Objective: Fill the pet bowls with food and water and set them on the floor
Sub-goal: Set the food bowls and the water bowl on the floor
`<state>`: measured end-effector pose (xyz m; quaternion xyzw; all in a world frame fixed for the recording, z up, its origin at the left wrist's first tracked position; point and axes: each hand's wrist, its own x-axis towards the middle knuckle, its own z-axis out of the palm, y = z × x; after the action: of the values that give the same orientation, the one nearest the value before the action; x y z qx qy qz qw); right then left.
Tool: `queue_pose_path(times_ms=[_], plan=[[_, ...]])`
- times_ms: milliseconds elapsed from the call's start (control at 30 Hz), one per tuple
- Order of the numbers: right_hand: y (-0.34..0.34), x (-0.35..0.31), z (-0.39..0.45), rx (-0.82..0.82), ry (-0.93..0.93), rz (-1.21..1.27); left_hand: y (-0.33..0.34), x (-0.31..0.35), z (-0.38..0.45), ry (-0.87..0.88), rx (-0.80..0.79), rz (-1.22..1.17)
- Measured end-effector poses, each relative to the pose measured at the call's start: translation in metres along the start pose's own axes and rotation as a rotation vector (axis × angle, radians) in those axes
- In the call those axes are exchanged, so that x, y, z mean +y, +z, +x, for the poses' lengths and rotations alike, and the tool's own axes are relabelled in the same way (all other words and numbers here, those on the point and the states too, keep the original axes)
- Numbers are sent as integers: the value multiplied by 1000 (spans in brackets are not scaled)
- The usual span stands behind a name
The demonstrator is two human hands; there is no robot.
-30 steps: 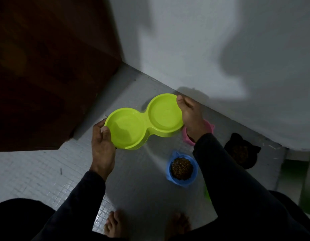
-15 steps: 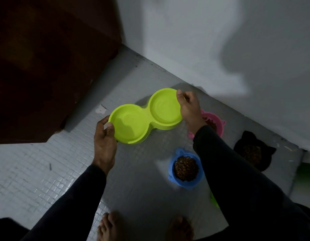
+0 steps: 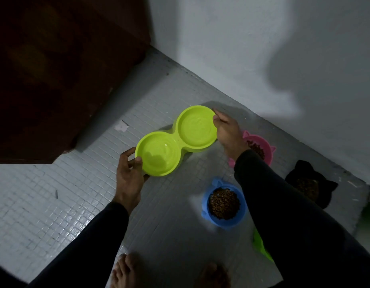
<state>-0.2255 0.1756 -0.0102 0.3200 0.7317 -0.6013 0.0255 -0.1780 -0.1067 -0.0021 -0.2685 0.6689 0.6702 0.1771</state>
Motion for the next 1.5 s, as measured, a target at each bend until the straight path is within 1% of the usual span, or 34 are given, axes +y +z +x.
queue_pose_path(times_ms=[167, 367, 567, 833, 1067, 1367, 1500], plan=[[6, 11, 3, 45, -36, -111, 1, -8, 0, -27, 69, 53], [14, 13, 6, -67, -160, -272, -6, -18, -4, -76, 66, -24], [21, 13, 13, -151, -113, -376, -4, -20, -7, -104, 66, -36], [23, 18, 14, -153, -88, -377, -2, -18, -11, -136, 61, -40], [25, 16, 18, -178, -153, -471, 1, -15, -8, -174, 112, -59], [24, 21, 15, -183, -162, -517, 2, -23, -5, -158, 163, 37], [23, 19, 13, -190, -145, -536, 2, -28, -1, -109, 175, 173]])
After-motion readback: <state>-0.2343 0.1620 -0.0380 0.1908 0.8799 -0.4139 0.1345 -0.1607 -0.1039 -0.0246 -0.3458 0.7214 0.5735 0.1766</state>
